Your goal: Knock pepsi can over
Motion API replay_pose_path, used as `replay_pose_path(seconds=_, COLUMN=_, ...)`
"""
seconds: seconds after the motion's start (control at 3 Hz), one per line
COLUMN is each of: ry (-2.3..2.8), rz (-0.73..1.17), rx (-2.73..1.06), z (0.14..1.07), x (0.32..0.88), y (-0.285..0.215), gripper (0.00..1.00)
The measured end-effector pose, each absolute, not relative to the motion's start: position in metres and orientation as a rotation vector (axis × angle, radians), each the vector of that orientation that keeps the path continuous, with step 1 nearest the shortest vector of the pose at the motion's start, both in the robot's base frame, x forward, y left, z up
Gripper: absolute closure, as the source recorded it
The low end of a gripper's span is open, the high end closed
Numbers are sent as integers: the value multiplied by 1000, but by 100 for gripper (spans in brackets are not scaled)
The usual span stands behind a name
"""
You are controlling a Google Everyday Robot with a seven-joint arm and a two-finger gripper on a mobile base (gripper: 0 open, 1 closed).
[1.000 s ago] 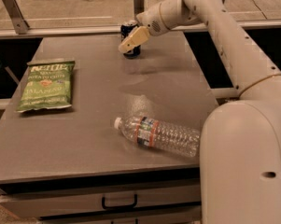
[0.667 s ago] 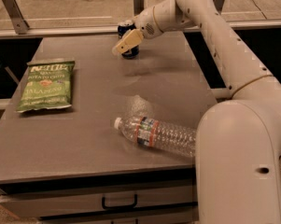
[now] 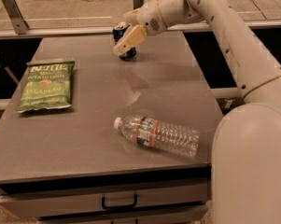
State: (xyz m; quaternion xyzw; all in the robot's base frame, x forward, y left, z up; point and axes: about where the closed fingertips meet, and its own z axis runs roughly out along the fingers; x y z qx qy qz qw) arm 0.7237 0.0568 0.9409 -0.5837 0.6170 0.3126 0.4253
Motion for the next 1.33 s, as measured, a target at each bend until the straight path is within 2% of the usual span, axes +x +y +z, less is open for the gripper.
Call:
replay_pose_path(seconds=0.67, ry=1470, rz=877, rx=-1598, z=957, x=659, y=56, gripper=0)
replay_pose_path(seconds=1.33, ry=1502, rz=684, rx=-1526, z=978, x=686, y=3, gripper=0)
